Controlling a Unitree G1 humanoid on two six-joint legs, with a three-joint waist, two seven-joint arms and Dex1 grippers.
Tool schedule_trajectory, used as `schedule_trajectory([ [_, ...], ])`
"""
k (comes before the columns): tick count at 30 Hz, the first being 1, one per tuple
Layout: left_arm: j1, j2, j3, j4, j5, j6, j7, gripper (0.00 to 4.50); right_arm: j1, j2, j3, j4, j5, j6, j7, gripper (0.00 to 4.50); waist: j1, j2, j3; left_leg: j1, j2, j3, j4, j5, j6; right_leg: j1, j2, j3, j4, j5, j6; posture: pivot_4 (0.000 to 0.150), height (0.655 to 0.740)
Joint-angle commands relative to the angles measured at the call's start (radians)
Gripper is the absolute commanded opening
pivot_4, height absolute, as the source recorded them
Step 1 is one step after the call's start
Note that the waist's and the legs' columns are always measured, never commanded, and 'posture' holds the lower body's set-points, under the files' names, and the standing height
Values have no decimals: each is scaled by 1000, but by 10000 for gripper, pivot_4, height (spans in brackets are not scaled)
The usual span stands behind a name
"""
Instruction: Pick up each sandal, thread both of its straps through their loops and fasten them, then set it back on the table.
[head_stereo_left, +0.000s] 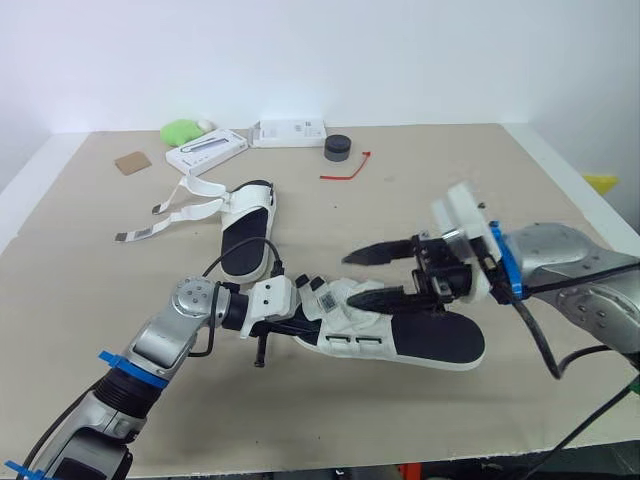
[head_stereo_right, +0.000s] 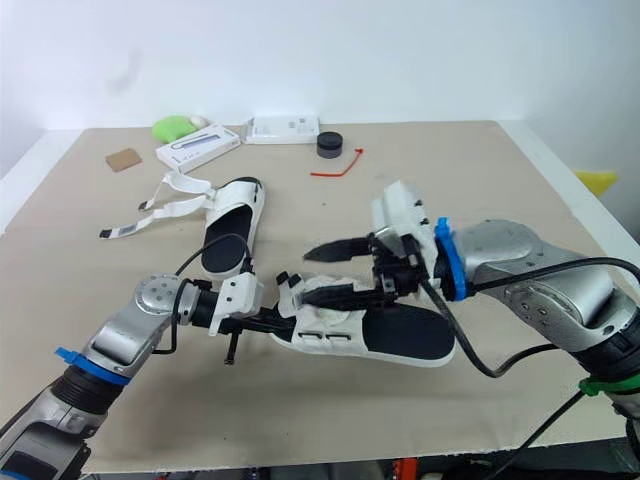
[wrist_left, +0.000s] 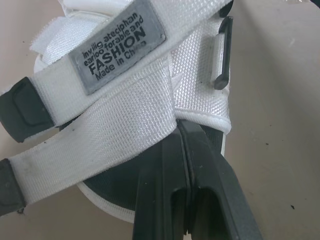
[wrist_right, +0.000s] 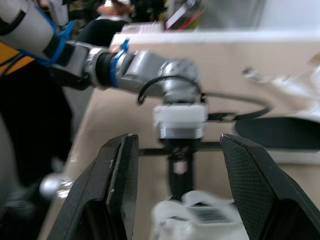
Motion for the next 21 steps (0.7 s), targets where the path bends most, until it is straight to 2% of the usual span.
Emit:
schedule_trajectory([
  [1, -5, 6, 4, 4, 4, 13, 5, 0, 10, 50, -67, -4, -66, 125, -22, 28466, 0, 0, 0, -1, 0, 0, 0, 0, 0, 0, 0, 0, 0, 0, 0, 1500, 7400],
  [7, -5, 11, 2, -1, 3, 14, 2, 0, -10, 149, -120, 25, 56, 499, -164, 28466, -1, 0, 0, -3, -1, -1, 1, 0, 0, 0, 0, 0, 0, 0, 1, 1500, 7400],
  [13, -1, 12, -2, -1, 4, 11, 0, 0, -47, 231, -207, 81, 189, 770, -275, 28466, -1, 0, 0, -6, -1, -2, 1, 0, 0, 0, 0, -1, 0, 1, 1, 1500, 7400],
  [17, 0, 9, -4, -1, 5, 11, 2, 0, -53, 294, -249, 113, 242, 887, -353, 28466, -1, 0, 0, -7, -1, -3, 1, 0, 0, 0, 0, -2, 0, 1, 1, 1500, 7400],
  [21, 1, 7, -4, -2, 4, 12, 3, 0, -43, 336, -267, 130, 205, 951, -395, 28466, -1, 0, 0, -9, -1, -4, 1, 0, 0, 0, 0, -2, 0, 1, 1, 1500, 7400],
])
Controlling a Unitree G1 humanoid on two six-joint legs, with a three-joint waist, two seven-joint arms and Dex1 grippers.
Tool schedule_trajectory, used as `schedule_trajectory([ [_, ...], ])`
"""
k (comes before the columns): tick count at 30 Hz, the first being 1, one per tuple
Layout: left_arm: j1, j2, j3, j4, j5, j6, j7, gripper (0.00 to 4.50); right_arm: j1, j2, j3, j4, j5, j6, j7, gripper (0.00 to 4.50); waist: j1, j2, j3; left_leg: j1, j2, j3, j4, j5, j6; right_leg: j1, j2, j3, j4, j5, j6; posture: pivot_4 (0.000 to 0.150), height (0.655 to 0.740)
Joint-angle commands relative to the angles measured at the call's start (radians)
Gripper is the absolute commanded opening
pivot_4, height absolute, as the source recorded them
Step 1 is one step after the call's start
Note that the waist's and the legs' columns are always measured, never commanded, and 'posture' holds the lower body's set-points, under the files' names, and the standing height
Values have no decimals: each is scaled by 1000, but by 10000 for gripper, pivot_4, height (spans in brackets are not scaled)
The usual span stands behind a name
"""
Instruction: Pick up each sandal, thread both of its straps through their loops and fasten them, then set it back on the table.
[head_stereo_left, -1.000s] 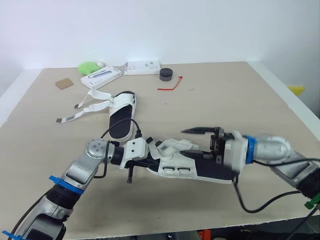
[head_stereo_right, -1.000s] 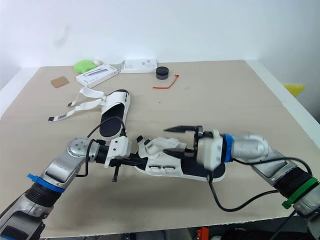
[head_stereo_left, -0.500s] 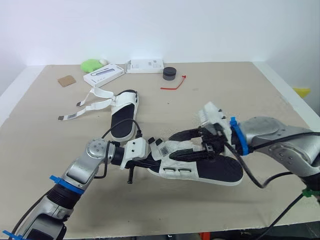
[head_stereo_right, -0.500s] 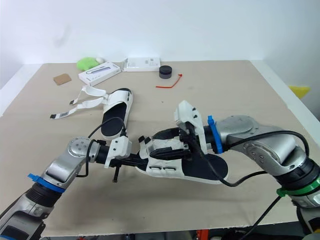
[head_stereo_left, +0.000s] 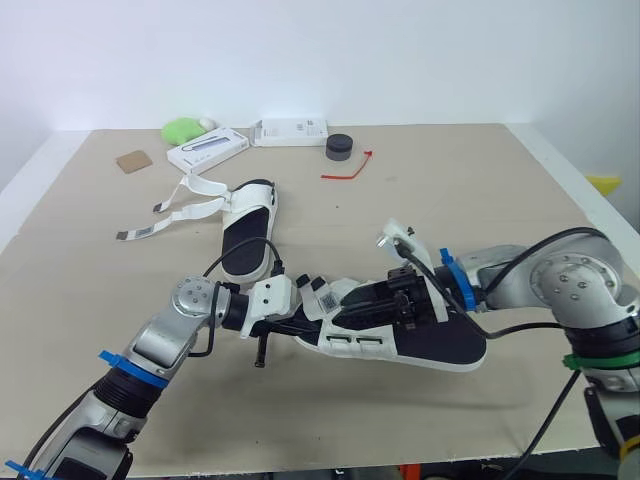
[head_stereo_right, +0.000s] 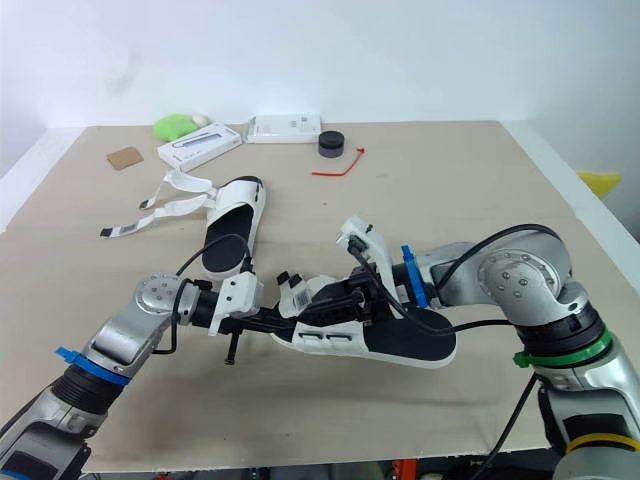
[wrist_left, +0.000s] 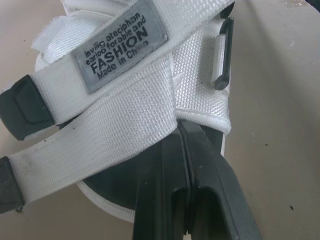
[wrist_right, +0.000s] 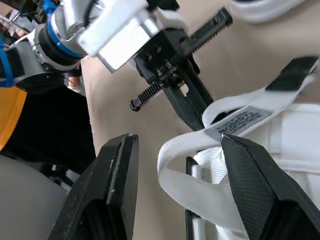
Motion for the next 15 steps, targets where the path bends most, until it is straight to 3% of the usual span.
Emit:
schedule_trajectory([
  [1, 3, 8, -4, -2, 7, 9, 1, 0, -6, 19, -52, 9, -3, 56, -31, 28466, 0, 0, 0, 0, 0, 0, 0, 0, 0, 0, 0, 0, 0, 0, 0, 1500, 7400],
  [15, 18, 9, -5, -16, 7, 15, 10, 0, -2, 85, -115, 57, -91, 170, -5, 28466, 0, 0, 0, -1, 0, -1, 0, 0, 0, 0, 0, -1, 0, 0, 0, 1500, 7400],
])
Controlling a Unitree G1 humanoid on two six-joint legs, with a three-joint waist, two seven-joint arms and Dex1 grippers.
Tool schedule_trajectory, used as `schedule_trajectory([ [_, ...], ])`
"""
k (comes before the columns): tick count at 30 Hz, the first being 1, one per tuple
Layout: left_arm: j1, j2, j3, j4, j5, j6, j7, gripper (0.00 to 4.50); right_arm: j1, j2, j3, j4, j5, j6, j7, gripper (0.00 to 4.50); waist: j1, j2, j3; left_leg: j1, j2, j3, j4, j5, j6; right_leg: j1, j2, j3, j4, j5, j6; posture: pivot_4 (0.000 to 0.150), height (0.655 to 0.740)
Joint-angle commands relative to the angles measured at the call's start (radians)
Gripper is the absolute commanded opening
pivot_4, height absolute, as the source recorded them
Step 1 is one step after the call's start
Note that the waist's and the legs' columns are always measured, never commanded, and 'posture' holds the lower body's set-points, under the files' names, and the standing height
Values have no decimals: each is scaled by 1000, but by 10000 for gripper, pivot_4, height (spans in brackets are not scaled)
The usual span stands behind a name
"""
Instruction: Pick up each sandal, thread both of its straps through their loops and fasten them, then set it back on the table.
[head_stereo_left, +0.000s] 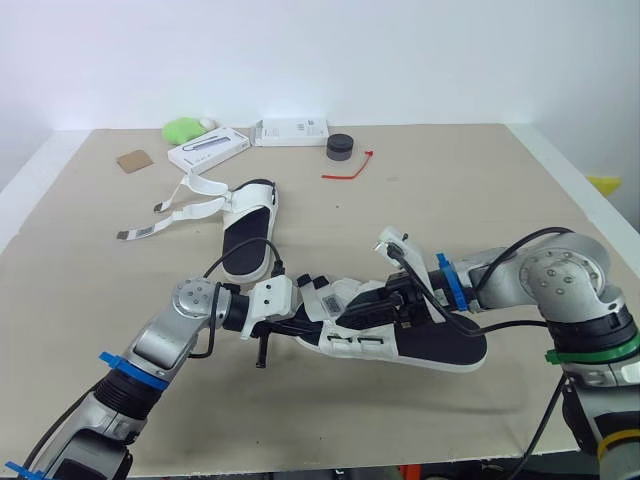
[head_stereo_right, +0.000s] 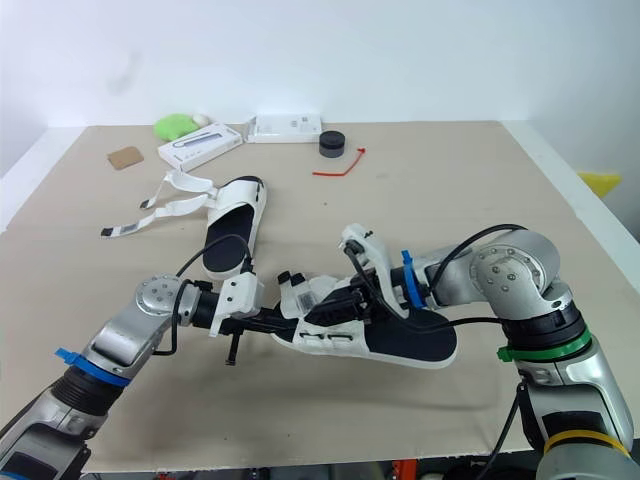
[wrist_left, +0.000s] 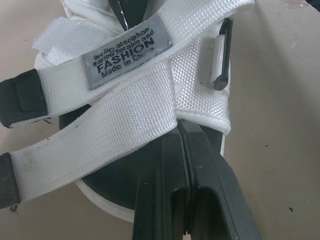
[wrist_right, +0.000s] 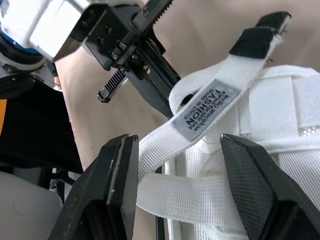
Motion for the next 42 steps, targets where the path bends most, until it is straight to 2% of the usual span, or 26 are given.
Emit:
schedule_trajectory([
  [1, 10, 9, -4, -2, 9, 5, 3, 0, -3, 21, -54, 4, 6, 30, 9, 28466, 0, 0, 0, 0, 0, 0, 0, 0, 0, 0, 0, 0, 0, 0, 0, 1500, 7400],
  [12, 5, 6, -4, 2, 9, 4, 4, 0, 7, 100, -91, 19, -22, 102, 13, 28466, 0, 0, 0, -1, 0, -1, 0, 0, 0, 0, 0, -1, 0, 0, 0, 1500, 7400],
  [16, 9, 8, -4, -4, 7, 7, 3, 0, 8, 97, -99, 12, -42, 93, 41, 17349, 0, 0, 0, -1, 0, -1, 0, 0, 0, 0, 0, -1, 0, 0, 0, 1500, 7400],
  [18, 10, 9, -4, -4, 7, 8, 2, 0, 7, 88, -111, 6, -36, 95, 65, 6831, 0, 0, 0, -1, 0, -1, 0, 0, 0, 0, 0, -1, 0, 0, 0, 1500, 7400],
  [20, 10, 10, -4, -5, 7, 8, 1, 0, 9, 77, -121, -4, -35, 81, 94, 633, 0, 0, 0, -1, 0, -2, 0, 0, 0, 0, 0, -2, 0, 0, 0, 1500, 7400],
  [25, 9, 10, -6, -4, 7, 8, -1, 0, 24, 51, -127, -40, -56, 28, 164, 633, -1, 0, 0, -1, 0, -2, 0, 0, 0, 0, 0, -3, -1, 0, 0, 1500, 7400],
  [28, 8, 8, -7, -1, 8, 5, -2, 0, 65, 31, -120, -118, -153, -176, 280, 633, 0, 0, 0, -2, 0, -3, 0, 0, 0, 0, 0, -4, -1, 0, 0, 1500, 7400],
  [31, 7, 8, -7, 2, 9, 2, -1, 0, 146, -54, -54, -236, -409, -568, 487, 633, 0, 1, 0, -2, 0, -4, 0, 0, 0, 0, 0, -4, -1, -1, 1, 1500, 7400],
  [33, 7, 8, -7, 3, 9, 2, -1, 0, 208, -45, -44, -257, -581, -870, 554, 633, 0, 0, -1, -2, -1, -4, 0, 0, 0, 0, 0, -6, -1, -1, 2, 1500, 7400],
  [35, 7, 9, -7, 2, 9, 3, -1, 0, 243, -14, -49, -239, -686, -1106, 605, 633, -2, 0, -1, 0, 0, -5, 1, -1, -2, 0, 0, -7, -2, -2, 2, 1500, 7400],
  [36, 6, 9, -7, 2, 8, 4, -2, 0, 263, 2, -47, -222, -763, -1283, 639, 633, -2, 0, -1, -2, 0, -4, 1, -1, -2, 0, 0, -6, -1, -2, 2, 1500, 7400],
  [42, -6, -9, 5, 8, -14, 32, 7, 0, 317, 51, -17, -70, -1002, -2077, 812, 633, -1, 0, -1, 4, -1, -4, 3, -1, -3, 1, -1, -5, 0, -1, 2, 1500, 7400],
])
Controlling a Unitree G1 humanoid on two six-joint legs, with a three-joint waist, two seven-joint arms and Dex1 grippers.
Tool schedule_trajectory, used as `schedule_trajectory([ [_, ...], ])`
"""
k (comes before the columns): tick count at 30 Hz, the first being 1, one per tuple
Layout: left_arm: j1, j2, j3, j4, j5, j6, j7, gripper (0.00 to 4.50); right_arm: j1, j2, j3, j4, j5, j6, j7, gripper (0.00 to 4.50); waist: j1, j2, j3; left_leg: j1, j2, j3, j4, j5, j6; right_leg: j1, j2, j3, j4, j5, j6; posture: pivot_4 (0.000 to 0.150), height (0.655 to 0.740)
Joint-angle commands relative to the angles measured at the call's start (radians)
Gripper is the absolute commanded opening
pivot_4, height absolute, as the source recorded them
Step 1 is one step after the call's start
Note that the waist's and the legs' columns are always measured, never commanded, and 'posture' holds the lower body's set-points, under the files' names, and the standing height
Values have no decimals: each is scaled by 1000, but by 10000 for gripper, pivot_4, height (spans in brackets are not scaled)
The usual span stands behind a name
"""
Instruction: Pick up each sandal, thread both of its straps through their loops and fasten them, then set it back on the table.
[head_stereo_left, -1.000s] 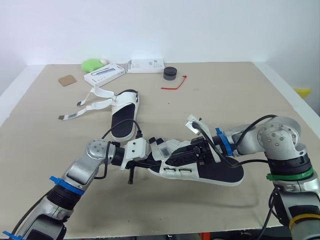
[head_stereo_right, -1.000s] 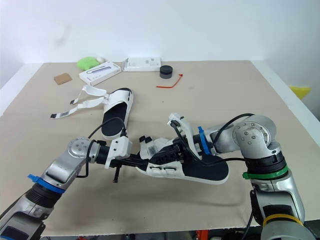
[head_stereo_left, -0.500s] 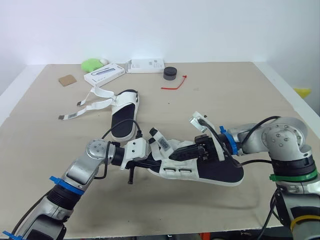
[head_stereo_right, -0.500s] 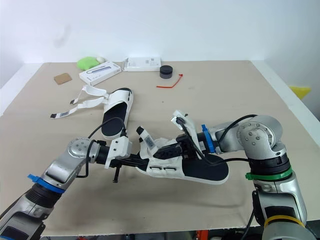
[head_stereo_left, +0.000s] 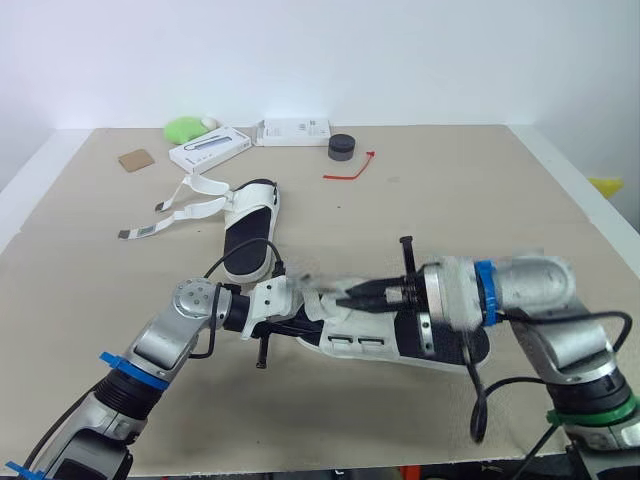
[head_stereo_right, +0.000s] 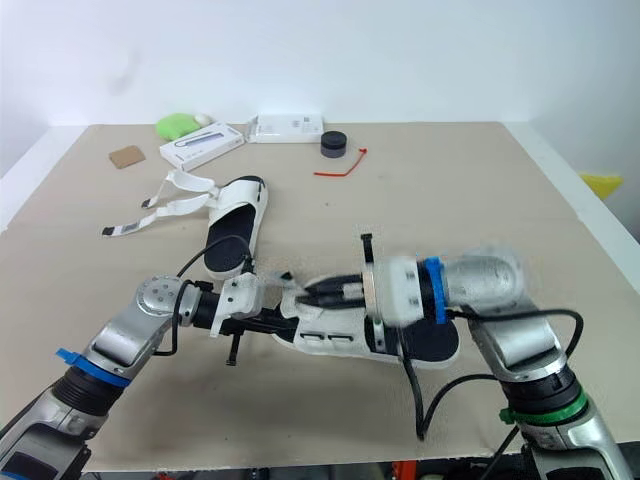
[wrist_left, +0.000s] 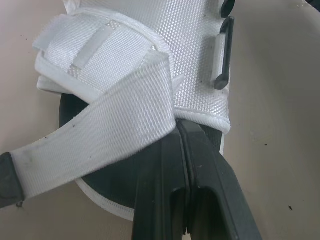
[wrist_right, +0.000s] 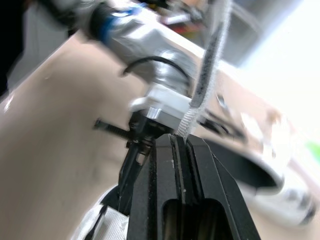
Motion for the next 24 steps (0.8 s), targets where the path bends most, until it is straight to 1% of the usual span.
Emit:
schedule_trajectory([
  [1, -8, -13, 11, 4, -20, 41, 11, 0, -13, 13, 14, 100, -124, -486, 75, 633, 0, 0, 0, 1, 0, 1, 0, 0, 0, 1, 0, 1, 0, 0, 0, 1500, 7400],
  [2, -12, -17, 12, 2, -25, 49, 11, 0, -21, 10, 29, 131, -144, -614, 85, 633, 0, 0, 0, 2, 0, 1, 0, 0, 0, 1, 0, 1, 0, 0, 0, 1500, 7400],
  [4, -16, -20, 16, -5, -34, 64, 11, 0, -35, -5, 60, 198, -191, -796, 87, 633, 0, 0, 0, 4, 0, 2, 0, 0, 0, 2, 0, 1, 0, 0, 0, 1500, 7400],
  [6, -17, -21, 18, -11, -41, 77, 11, 0, -48, -22, 81, 265, -247, -906, 67, 633, 0, 0, 0, 4, -1, 2, 0, 0, 0, 3, 0, 2, 1, 0, 0, 1500, 7400],
  [10, -16, -17, 15, -16, -41, 82, 11, 0, -66, -63, 125, 343, -284, -943, 18, 633, 1, 0, 0, 5, -1, 4, 0, 0, 0, 3, 0, 5, 1, 0, -1, 1500, 7400],
  [12, -13, -15, 14, -18, -43, 85, 10, 0, -66, -82, 143, 356, -273, -904, 0, 633, 1, 0, 0, 5, -1, 5, 0, 0, 0, 3, -1, 6, 2, 1, -1, 1500, 7400],
  [13, -11, -13, 13, -19, -43, 84, 10, 0, -67, -89, 151, 360, -257, -892, -10, 3427, 1, 0, 0, 6, -1, 4, 0, 0, 0, 3, -1, 6, 2, 1, -2, 1500, 7400],
  [15, -8, -10, 13, -20, -44, 85, 9, 0, -64, -106, 164, 354, -217, -846, -22, 11035, 1, 0, 0, 6, -1, 4, 0, 0, 0, 3, -1, 6, 2, 1, -3, 1500, 7400],
  [16, -6, -9, 13, -21, -45, 86, 9, 0, -63, -118, 175, 347, -182, -833, -21, 15293, 1, 0, 0, 6, -1, 4, 0, 0, 0, 4, 0, 6, 2, 1, -3, 1500, 7400],
  [17, -6, -8, 13, -22, -46, 87, 9, 0, -60, -134, 190, 335, -145, -813, -10, 20462, 1, 0, 0, 7, -1, 4, 0, 0, 0, 4, -1, 6, 2, 1, -3, 1500, 7400],
  [19, -5, -7, 12, -24, -46, 89, 10, 0, -38, -168, 197, 297, -43, -718, 3, 29127, 1, 0, 0, 7, -1, 5, 0, 0, 0, 4, -1, 7, 2, 0, -2, 1500, 7400],
  [20, -5, -6, 12, -24, -46, 90, 10, 0, -33, -180, 197, 283, -12, -688, 9, 35153, 1, 0, 0, 7, -1, 5, 0, 0, 0, 4, -1, 7, 2, 1, -2, 1500, 7400],
  [21, -5, -5, 12, -24, -47, 91, 9, 0, -23, -193, 188, 262, 30, -623, 10, 38743, 1, 0, 0, 7, -1, 5, 0, 0, 0, 4, 0, 7, 2, 1, -2, 1500, 7400],
  [22, -5, -4, 12, -25, -47, 92, 9, 0, -14, -207, 177, 238, 73, -550, 8, 38743, 1, 0, 0, 7, -1, 5, 0, 0, 0, 4, 0, 7, 2, 1, -2, 1500, 7400],
  [24, -5, -2, 12, -25, -48, 95, 7, 0, 25, -269, 147, 147, 218, -292, -17, 38743, 2, 0, 0, 6, 0, 4, -1, 0, 0, 3, 0, 7, 2, 1, -2, 1500, 7400],
])
